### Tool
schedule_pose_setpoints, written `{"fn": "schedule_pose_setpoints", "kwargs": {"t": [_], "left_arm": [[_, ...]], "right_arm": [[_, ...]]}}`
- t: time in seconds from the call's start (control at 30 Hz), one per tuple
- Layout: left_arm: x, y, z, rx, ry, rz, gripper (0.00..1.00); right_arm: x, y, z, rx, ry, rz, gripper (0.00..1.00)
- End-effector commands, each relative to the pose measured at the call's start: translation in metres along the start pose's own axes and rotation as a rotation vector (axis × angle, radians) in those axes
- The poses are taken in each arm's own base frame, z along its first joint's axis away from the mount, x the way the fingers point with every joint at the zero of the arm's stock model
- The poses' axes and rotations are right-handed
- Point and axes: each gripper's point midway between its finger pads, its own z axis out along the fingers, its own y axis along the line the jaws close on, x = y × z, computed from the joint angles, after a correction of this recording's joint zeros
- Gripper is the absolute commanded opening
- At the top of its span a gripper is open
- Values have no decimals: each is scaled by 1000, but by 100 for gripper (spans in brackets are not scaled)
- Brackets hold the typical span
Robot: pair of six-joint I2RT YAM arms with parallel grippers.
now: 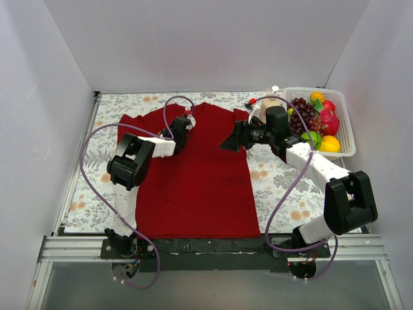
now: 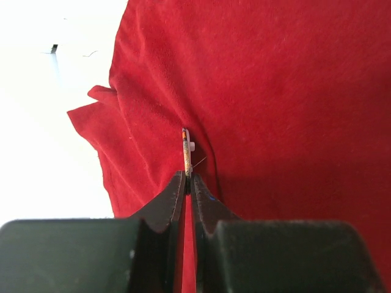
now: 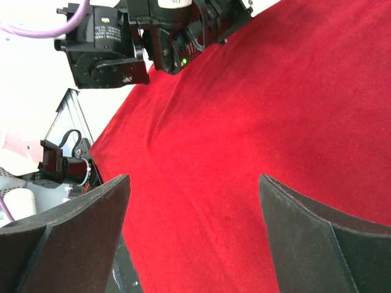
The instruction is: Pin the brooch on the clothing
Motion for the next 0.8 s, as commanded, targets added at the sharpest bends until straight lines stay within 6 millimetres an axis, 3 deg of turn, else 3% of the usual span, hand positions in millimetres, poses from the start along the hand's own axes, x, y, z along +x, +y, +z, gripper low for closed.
{"fn": "schedule_pose_setpoints", "kwargs": {"t": [0.0, 0.33, 0.77], "left_arm": [[-25, -3, -7, 67, -59, -89, 0], [-58, 14, -22, 147, -154, -283, 0], [-69, 49, -37, 209, -230, -488, 0]], "right_arm": [[-3, 2, -1, -20, -19, -17, 92], [-1, 2, -1, -18, -17, -15, 92], [5, -2, 0, -18, -8, -7, 92]]}}
